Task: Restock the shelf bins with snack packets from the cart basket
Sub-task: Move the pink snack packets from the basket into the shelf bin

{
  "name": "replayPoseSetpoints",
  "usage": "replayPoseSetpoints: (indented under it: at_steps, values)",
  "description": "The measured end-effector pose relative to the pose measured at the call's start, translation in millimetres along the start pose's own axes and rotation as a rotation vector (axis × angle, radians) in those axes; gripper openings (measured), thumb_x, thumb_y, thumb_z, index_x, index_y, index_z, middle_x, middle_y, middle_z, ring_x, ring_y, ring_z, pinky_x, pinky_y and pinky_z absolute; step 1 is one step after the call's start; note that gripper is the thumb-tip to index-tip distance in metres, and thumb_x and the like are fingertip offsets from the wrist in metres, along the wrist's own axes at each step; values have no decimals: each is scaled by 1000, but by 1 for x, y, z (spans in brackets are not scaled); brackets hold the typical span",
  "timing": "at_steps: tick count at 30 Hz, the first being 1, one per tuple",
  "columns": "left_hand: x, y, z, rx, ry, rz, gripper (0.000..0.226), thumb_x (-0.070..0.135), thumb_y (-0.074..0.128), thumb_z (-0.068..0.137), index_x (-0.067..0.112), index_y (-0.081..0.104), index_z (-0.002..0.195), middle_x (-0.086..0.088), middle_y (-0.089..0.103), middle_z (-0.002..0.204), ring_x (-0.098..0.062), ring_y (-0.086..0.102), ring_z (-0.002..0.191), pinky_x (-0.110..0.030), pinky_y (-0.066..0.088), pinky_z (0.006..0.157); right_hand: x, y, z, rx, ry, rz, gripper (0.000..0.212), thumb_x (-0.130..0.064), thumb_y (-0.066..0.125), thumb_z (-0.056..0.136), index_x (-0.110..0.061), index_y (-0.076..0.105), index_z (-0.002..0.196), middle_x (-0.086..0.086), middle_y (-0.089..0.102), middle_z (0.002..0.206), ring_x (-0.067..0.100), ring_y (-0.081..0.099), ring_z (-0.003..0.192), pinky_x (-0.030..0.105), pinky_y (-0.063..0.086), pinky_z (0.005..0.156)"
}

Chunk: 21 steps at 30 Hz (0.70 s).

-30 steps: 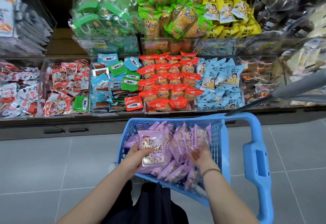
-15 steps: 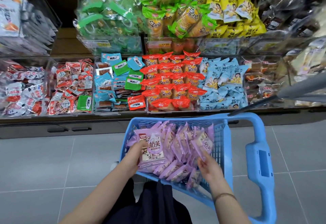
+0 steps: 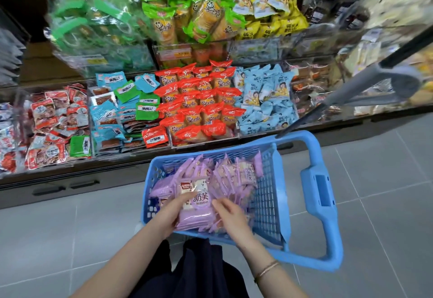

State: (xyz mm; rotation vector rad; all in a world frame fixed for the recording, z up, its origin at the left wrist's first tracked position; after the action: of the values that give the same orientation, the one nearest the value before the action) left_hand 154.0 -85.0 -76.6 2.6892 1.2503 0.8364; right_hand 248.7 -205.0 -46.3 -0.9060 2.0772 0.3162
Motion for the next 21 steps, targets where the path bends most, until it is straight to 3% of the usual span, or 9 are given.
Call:
replayPoseSetpoints:
  at_steps: [3, 7, 8, 11, 13, 15, 17, 19, 21]
  values:
    - [-4, -21, -3, 56, 16, -37, 76, 30, 83, 59, 6, 57, 127, -18, 68, 114, -36, 66, 104, -50, 47, 99, 48, -37, 14, 167, 185, -98, 23, -30, 54, 93, -9, 63, 100, 9, 66, 90, 21, 59, 79, 32, 49, 77]
    - [-7, -49, -14, 112, 46, -153, 56, 26, 72, 65, 7, 64, 117, -19, 69, 111, -36, 66, 100, -49, 48, 97, 110, -72, 25, 218, 415, -354, 27, -26, 57, 92, -8, 51, 73, 20, 63, 91, 27, 58, 86, 33, 45, 79]
    - [-8, -56, -18, 127, 53, -182, 52, 25, 70, 67, 7, 64, 116, -19, 69, 111, -35, 67, 98, -47, 49, 96, 119, -71, 30, 188, 442, -397, 28, -28, 55, 93, -6, 53, 76, 20, 64, 92, 28, 60, 90, 31, 44, 79]
    - [-15, -75, -27, 185, 65, -263, 50, 23, 67, 69, 6, 63, 116, -21, 68, 113, -35, 65, 99, -47, 47, 98, 143, -69, 47, 135, 511, -475, 46, -31, 59, 89, 8, 56, 112, 20, 64, 86, 29, 64, 99, 30, 49, 83]
    - [-19, -85, -30, 213, 80, -295, 50, 21, 66, 71, 5, 62, 118, -22, 67, 115, -37, 63, 103, -49, 44, 101, 156, -64, 59, 95, 530, -532, 49, -29, 59, 89, 8, 51, 119, 23, 63, 91, 32, 63, 96, 35, 50, 89]
    - [-26, -97, -32, 241, 90, -291, 45, 20, 66, 71, 4, 64, 113, -22, 68, 111, -34, 68, 94, -46, 50, 94, 161, -63, 64, 108, 555, -537, 40, -22, 59, 89, 4, 44, 116, 23, 61, 86, 29, 59, 76, 38, 53, 83]
    - [-31, -110, -36, 272, 106, -283, 41, 20, 66, 70, 4, 66, 108, -21, 70, 108, -31, 71, 87, -41, 58, 81, 162, -65, 66, 135, 584, -536, 37, -11, 58, 88, 8, 41, 114, 14, 59, 74, 22, 59, 68, 27, 50, 60]
    - [-35, -122, -40, 288, 125, -289, 42, 20, 67, 69, 4, 66, 108, -21, 70, 106, -31, 71, 86, -37, 60, 70, 166, -66, 67, 150, 618, -545, 29, -2, 59, 85, 4, 45, 110, 13, 59, 87, 23, 64, 91, 18, 42, 53]
    - [-38, -129, -43, 290, 141, -308, 42, 20, 66, 70, 3, 66, 108, -19, 71, 104, -29, 72, 83, -32, 59, 61, 167, -69, 66, 200, 629, -525, 39, 6, 55, 83, 8, 40, 118, 20, 59, 107, 28, 60, 105, 18, 45, 66]
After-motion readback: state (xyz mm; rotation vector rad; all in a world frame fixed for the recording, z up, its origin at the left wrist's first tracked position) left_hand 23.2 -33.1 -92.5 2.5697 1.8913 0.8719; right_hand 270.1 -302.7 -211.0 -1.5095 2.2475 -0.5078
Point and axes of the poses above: each hand's wrist, its own z-axis towards the middle knuckle, its own y-axis out of the palm, x = y × z, the point moved 10 cm from there along z, towards the middle knuckle
